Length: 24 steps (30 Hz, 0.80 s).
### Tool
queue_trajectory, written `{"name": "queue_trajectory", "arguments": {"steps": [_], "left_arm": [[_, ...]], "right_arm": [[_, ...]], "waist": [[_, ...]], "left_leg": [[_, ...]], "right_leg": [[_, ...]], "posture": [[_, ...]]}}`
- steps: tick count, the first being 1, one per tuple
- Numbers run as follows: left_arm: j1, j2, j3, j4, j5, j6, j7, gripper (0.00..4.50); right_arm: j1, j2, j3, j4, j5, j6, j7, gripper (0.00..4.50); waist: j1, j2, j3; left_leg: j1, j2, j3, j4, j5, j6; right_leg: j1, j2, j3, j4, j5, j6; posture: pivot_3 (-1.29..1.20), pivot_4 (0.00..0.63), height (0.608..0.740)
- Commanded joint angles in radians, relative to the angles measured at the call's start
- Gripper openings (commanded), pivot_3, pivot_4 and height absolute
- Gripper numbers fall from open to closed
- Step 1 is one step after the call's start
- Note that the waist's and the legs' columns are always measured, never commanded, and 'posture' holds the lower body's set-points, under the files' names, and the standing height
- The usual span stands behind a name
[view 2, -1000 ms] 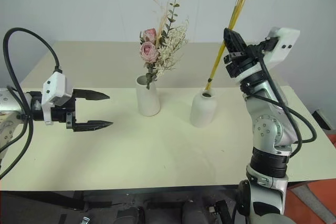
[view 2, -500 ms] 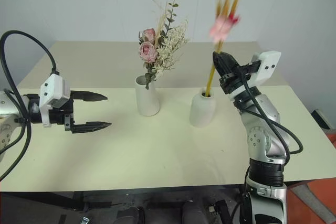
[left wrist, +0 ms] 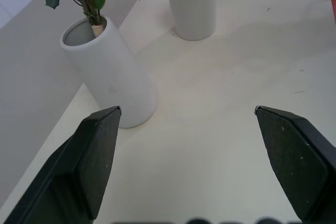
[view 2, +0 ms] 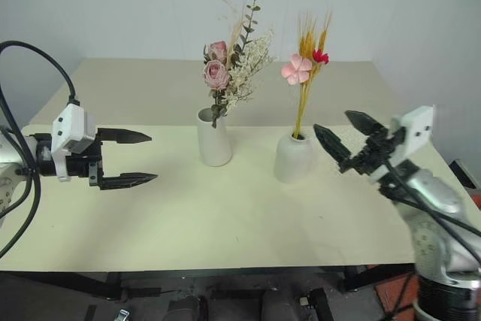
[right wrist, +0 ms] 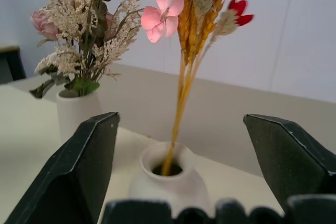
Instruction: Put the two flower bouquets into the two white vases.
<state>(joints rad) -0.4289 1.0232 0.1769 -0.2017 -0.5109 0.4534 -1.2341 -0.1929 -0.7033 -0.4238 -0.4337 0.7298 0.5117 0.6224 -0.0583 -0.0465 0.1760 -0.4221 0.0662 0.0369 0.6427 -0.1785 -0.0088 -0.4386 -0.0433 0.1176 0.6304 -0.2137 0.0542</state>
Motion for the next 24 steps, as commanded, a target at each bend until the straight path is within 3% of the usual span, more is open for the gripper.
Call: {"name": "queue_trajectory", "arguments": {"steps": [1, 6, 10, 24], "left_arm": [[-0.014, 0.014, 0.043, -0.006, -0.003, -0.034, 0.002, 4.43], [0.012, 0.022, 0.077, -0.015, -0.015, -0.039, 0.0, 4.43], [0.047, 0.031, 0.132, -0.017, -0.031, -0.06, -0.027, 4.43], [0.129, 0.089, 0.239, -0.029, -0.071, -0.019, -0.052, 4.43]], "right_arm": [[0.131, -0.195, -0.153, -0.028, 0.02, 0.003, 0.267, 4.48], [0.285, -0.369, -0.331, 0.08, -0.008, -0.028, 0.558, 4.48], [0.304, -0.456, -0.419, 0.187, -0.047, -0.036, 0.673, 4.48], [0.307, -0.475, -0.479, 0.262, -0.15, -0.065, 0.739, 4.48]], "waist": [[0.005, 0.0, 0.0], [0.006, 0.0, 0.0], [0.003, 0.0, 0.0], [0.002, -0.001, 0.0]], "left_leg": [[0.0, 0.0, 0.0, 0.0, 0.0, 0.0], [0.003, 0.0, 0.0, 0.0, 0.0, 0.0], [0.007, 0.0, 0.001, 0.0, 0.0, 0.0], [0.007, 0.0, 0.001, 0.0, 0.0, 0.0]], "right_leg": [[0.0, 0.0, 0.0, 0.0, 0.0, 0.0], [0.003, 0.0, 0.001, 0.0, -0.001, -0.001], [0.005, 0.0, 0.001, -0.001, -0.002, -0.002], [0.005, 0.0, 0.001, -0.001, -0.002, -0.002]], "posture": [[0.0, 0.15, 0.74], [0.0, 0.15, 0.74], [0.0, 0.15, 0.74], [0.0, 0.15, 0.74]]}}
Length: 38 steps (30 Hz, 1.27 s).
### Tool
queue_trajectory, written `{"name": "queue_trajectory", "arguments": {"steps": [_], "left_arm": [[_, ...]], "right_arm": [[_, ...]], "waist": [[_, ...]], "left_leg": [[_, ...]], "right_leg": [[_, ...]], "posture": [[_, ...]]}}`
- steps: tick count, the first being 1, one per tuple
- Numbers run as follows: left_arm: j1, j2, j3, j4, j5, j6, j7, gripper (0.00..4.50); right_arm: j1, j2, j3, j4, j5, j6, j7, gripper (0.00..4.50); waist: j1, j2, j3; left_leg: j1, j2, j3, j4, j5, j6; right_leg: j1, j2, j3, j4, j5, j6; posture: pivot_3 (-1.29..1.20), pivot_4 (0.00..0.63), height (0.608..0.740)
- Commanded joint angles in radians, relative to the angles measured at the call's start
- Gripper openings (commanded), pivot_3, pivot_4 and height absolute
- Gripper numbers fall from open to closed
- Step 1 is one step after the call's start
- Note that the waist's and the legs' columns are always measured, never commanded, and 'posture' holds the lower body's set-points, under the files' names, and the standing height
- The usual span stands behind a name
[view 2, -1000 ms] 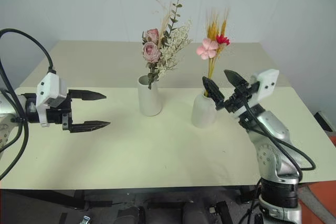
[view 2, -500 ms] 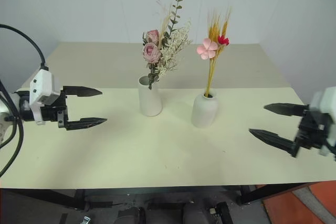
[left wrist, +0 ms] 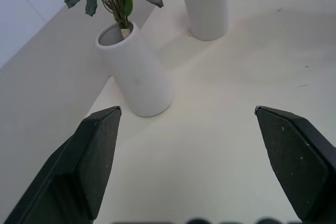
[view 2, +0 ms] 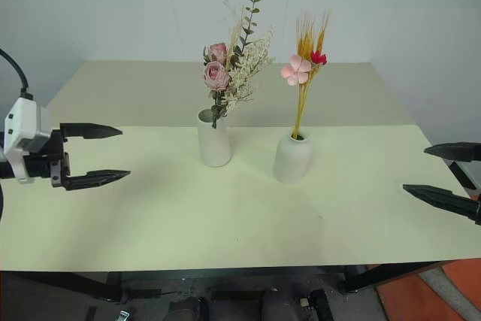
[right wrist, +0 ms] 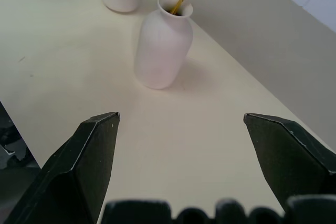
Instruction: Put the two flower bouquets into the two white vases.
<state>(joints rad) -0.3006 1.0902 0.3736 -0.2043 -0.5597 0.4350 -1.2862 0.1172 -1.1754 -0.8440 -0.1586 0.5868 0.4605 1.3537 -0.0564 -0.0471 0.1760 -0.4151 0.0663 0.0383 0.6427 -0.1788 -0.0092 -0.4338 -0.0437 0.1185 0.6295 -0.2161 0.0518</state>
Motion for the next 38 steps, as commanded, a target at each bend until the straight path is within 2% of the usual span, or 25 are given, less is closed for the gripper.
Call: {"name": "queue_trajectory", "arguments": {"steps": [1, 38], "left_arm": [[0.001, 0.023, 0.041, -0.026, -0.023, 0.001, 0.0, 4.43], [-0.006, 0.029, 0.026, 0.085, 0.019, -0.087, -0.026, 4.43]], "right_arm": [[-0.002, -0.001, -0.06, -0.015, -0.008, -0.011, 0.007, 4.48], [0.058, 0.04, -0.111, -0.058, -0.024, 0.001, -0.011, 4.48]], "waist": [[0.0, 0.0, 0.0], [-0.004, 0.0, 0.0]], "left_leg": [[0.0, 0.0, 0.0, 0.0, 0.0, 0.0], [0.0, 0.0, 0.0, 0.0, 0.0, 0.0]], "right_leg": [[0.0, 0.0, 0.0, 0.0, 0.0, 0.0], [0.0, 0.0, 0.0, 0.0, 0.0, 0.0]], "posture": [[0.0, 0.15, 0.74], [0.0, 0.15, 0.74]]}}
